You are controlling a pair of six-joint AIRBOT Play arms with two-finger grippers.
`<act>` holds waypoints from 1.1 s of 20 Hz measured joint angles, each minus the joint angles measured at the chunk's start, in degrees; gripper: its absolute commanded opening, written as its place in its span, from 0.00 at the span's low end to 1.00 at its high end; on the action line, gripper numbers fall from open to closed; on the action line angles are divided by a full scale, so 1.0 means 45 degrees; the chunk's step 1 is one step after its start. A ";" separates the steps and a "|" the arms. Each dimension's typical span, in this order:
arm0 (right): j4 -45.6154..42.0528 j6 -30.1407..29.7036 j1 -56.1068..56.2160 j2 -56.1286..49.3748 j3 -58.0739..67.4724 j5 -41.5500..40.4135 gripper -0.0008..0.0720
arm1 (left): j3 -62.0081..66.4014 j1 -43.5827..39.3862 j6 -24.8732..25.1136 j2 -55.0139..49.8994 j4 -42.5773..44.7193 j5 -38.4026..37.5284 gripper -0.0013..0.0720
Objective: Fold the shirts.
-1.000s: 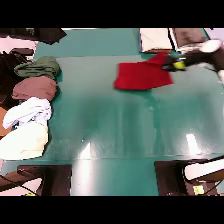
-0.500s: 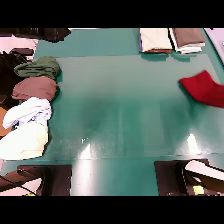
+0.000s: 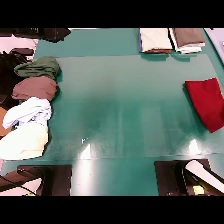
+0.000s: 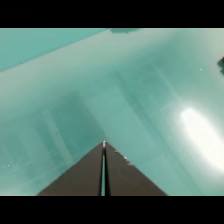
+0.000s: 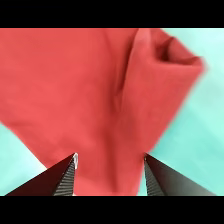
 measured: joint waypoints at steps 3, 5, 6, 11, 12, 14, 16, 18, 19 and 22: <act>-0.0937 0.0029 0.0121 0.0180 0.0918 0.0719 0.68 | 0.0000 0.0005 0.0034 0.0000 0.0000 -0.0194 0.05; -0.0539 0.0053 0.0529 0.0301 0.1690 0.1141 0.68 | 0.0000 0.0005 0.0044 0.0000 0.0000 -0.0282 0.05; -0.0092 0.0053 0.0879 0.0403 0.1982 0.1209 0.68 | 0.0000 0.0005 0.0044 0.0000 0.0000 -0.0340 0.05; 0.2259 0.0058 0.4371 0.0947 0.2618 0.1156 0.66 | 0.0000 0.0005 0.0044 0.0000 0.0005 -0.0369 0.05; 0.2487 0.0053 0.5323 0.0981 0.2662 0.1141 0.66 | 0.0000 0.0005 0.0049 0.0000 0.0010 -0.0384 0.05; 0.2671 0.0058 0.7121 0.0986 0.2720 0.1103 0.50 | 0.0000 0.0005 0.0044 0.0000 0.0010 -0.0408 0.05; 0.2807 0.0053 0.8718 0.0947 0.2749 0.0967 0.20 | 0.0000 0.0005 0.0044 0.0000 0.0010 -0.0398 0.05; 0.2866 0.0024 1.0010 0.0937 0.2764 0.0738 0.04 | 0.0000 0.0005 0.0044 0.0000 0.0010 -0.0330 0.05; 0.2880 -0.0024 1.0550 0.0933 0.2769 0.0622 0.04 | 0.0000 0.0005 0.0044 0.0000 0.0010 -0.0262 0.05; 0.2909 -0.0097 1.1560 0.0933 0.2773 0.0403 0.04 | -0.0005 0.0005 0.0044 0.0000 0.0005 0.0029 0.05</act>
